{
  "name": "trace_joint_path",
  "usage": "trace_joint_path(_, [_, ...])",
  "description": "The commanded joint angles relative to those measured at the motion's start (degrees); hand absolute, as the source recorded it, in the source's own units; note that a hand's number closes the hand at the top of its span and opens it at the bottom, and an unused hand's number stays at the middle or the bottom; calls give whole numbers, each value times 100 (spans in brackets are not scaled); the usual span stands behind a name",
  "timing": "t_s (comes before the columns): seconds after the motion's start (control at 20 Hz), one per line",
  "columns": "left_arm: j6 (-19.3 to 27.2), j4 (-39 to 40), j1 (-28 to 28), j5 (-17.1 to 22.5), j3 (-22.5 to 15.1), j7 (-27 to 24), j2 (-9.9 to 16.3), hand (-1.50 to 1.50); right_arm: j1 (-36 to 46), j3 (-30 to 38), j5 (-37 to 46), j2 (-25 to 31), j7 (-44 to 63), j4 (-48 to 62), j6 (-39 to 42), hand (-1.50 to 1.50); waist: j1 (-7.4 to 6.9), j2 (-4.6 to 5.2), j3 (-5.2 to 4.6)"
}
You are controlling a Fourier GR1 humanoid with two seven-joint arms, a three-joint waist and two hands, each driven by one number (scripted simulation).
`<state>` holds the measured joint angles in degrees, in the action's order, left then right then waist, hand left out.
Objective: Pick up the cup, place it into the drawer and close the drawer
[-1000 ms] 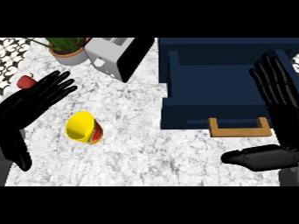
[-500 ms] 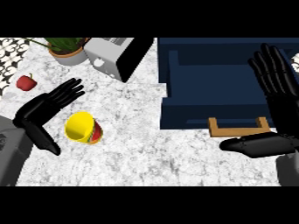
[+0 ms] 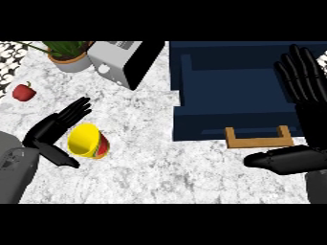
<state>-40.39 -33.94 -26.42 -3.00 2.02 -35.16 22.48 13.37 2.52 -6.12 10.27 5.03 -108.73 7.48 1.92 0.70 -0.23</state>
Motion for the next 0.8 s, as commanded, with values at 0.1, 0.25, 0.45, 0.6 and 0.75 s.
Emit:
trace_joint_path(0.1, [-370,877,-342,-280,-196,-1151,-151,-150,52,58,-4,83,-55,142,101,-150,79,36,-8])
trace_joint_path(0.25, [2,1158,-360,-501,-356,-1492,-269,-150,299,90,-111,57,133,124,49,-150,102,48,-15])
trace_joint_path(0.45, [-148,1284,-268,-446,-384,-1930,-137,-150,165,259,-254,203,138,92,182,-150,132,46,-16])
trace_joint_path(0.6, [176,1439,-382,-543,-494,-2053,-404,-150,255,-89,14,-11,72,142,75,-150,108,55,-19])
trace_joint_path(0.75, [12,1545,-422,-553,-554,-2215,-319,-150,373,239,-153,156,149,244,88,-150,98,53,-15])
